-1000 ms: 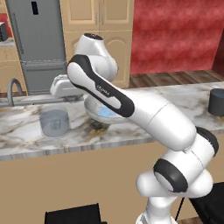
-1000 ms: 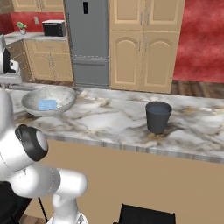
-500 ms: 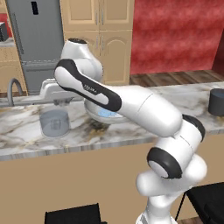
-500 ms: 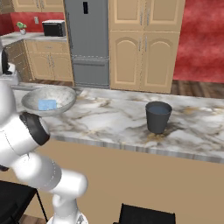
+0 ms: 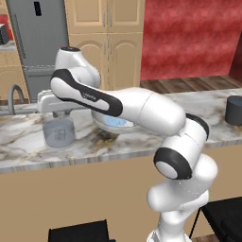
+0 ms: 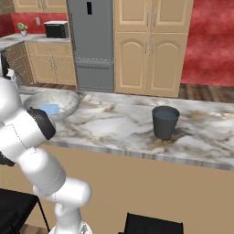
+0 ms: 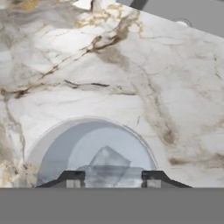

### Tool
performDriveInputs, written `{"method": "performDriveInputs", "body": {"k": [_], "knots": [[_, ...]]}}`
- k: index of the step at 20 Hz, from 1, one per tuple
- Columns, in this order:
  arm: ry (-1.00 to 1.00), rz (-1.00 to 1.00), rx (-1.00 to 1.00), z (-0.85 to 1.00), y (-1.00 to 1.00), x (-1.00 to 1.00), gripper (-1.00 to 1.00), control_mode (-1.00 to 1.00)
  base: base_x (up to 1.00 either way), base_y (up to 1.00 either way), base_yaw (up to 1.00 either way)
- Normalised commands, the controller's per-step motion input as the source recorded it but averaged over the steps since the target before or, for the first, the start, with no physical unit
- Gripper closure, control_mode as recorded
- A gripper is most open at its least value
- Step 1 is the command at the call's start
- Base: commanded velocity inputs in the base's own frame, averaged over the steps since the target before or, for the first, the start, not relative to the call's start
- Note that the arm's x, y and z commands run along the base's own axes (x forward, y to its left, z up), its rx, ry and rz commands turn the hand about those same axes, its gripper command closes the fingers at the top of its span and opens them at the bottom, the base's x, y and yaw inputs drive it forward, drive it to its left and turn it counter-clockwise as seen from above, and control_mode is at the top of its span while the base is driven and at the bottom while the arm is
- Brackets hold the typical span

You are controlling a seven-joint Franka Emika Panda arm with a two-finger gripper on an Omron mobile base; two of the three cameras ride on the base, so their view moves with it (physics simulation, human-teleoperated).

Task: There are four ice cubes in the ice bowl. Place two ice cubes in each glass of water.

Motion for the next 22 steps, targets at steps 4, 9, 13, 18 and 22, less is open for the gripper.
{"method": "performDriveInputs", "body": {"k": [4,9,13,18,22], "knots": [[0.0,0.0,0.0,-0.01,0.11,0.23,1.0,-1.0,0.0,0.0,0.0],[0.03,0.0,-0.02,-0.26,0.17,0.15,1.0,-1.0,0.0,0.0,0.0],[0.0,0.0,-0.02,-0.24,0.14,0.0,1.0,-1.0,0.0,0.0,0.0],[-0.05,0.0,0.0,-0.02,0.11,-0.29,1.0,-1.0,0.0,0.0,0.0],[-0.12,0.0,0.0,0.0,0.07,-0.36,1.0,-1.0,0.0,0.0,0.0]]}}
